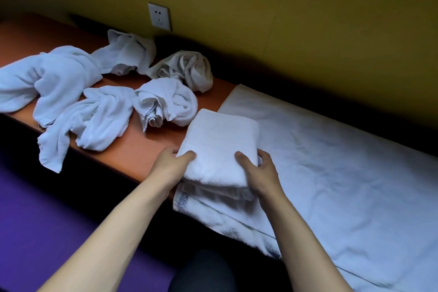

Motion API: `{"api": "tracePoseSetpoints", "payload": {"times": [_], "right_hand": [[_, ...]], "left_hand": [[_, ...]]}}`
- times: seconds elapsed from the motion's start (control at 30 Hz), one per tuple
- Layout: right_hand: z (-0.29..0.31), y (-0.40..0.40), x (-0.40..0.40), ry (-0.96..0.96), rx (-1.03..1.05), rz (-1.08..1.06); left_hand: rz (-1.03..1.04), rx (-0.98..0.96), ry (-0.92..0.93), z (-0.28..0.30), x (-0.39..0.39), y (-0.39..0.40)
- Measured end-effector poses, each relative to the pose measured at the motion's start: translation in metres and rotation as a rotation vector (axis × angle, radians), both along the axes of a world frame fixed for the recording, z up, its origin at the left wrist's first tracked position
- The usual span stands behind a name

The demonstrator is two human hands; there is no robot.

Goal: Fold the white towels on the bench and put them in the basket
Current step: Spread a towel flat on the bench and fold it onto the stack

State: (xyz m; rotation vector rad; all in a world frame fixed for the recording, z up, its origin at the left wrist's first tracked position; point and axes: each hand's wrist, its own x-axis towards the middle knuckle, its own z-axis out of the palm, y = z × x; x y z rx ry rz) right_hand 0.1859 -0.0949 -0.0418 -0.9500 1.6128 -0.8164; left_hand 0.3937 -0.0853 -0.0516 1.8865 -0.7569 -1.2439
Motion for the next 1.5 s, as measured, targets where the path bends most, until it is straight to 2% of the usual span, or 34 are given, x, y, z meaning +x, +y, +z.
{"api": "tracePoseSetpoints", "payload": {"times": [0.13,0.3,0.53,0.9,1.0,1.27,1.5], "right_hand": [[0.006,-0.001,-0.01,-0.085,-0.045,-0.044],[0.023,0.01,-0.04,-0.142,-0.141,-0.044],[0.044,0.039,-0.125,-0.184,-0.191,-0.122],[0.043,0.107,-0.3,-0.125,-0.231,-0.326],[0.035,0.123,-0.352,-0.068,-0.253,-0.388],[0.009,0.158,-0.486,0.243,-0.305,-0.501],[0.001,0.147,-0.595,0.5,-0.348,-0.606]], "left_hand": [[0.055,-0.04,0.206,0.009,-0.007,0.003],[0.088,-0.178,0.217,0.03,-0.038,0.013],[-0.098,-0.28,0.194,0.057,-0.121,0.032],[-0.411,-0.341,0.087,0.058,-0.294,0.063],[-0.501,-0.366,0.067,0.054,-0.346,0.068],[-0.812,-0.433,0.03,0.022,-0.487,0.078],[-1.062,-0.514,-0.019,0.002,-0.602,0.054]]}}
